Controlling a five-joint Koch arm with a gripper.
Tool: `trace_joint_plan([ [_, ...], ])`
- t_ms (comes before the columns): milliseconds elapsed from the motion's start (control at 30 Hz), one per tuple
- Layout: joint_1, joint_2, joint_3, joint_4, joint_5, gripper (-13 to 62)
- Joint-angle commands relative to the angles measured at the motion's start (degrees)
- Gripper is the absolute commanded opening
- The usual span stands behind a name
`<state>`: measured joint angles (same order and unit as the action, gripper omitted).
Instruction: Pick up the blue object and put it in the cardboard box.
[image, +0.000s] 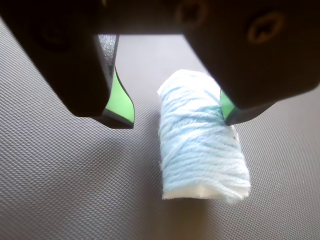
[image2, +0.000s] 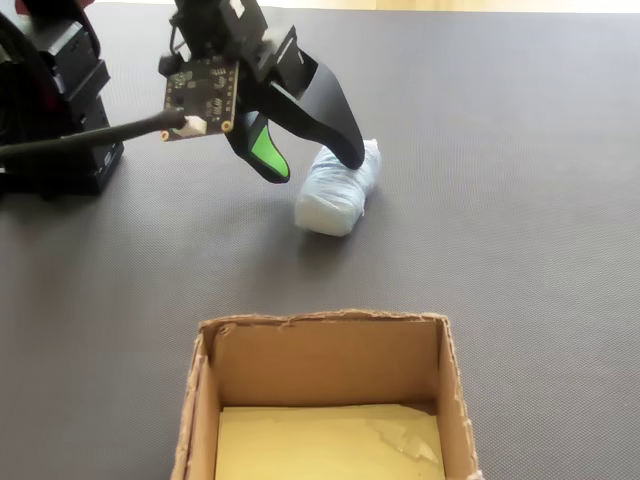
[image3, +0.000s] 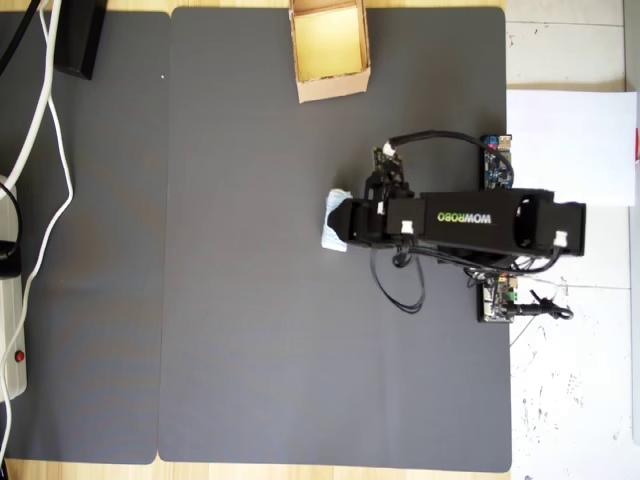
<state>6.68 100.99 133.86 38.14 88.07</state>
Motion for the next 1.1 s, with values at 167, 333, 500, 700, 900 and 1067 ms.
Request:
trace_joint_plan([
  [167,-0.18,-4.92,-5.1,-4.22,5.8,33.0],
  [333,-0.53,-7.82,-6.24,-6.33,5.89,30.2],
  [500,-0.35,-8.09,-4.83,-12.22,6.24,16.7],
  [700,-0.35,-7.38,-1.93,-23.64,7.03,2.6],
  [900,-0.62,-5.36,2.72,-36.21,7.38,2.6],
  [1067,-0.88,1.23,10.46,-44.3,7.65,2.6],
])
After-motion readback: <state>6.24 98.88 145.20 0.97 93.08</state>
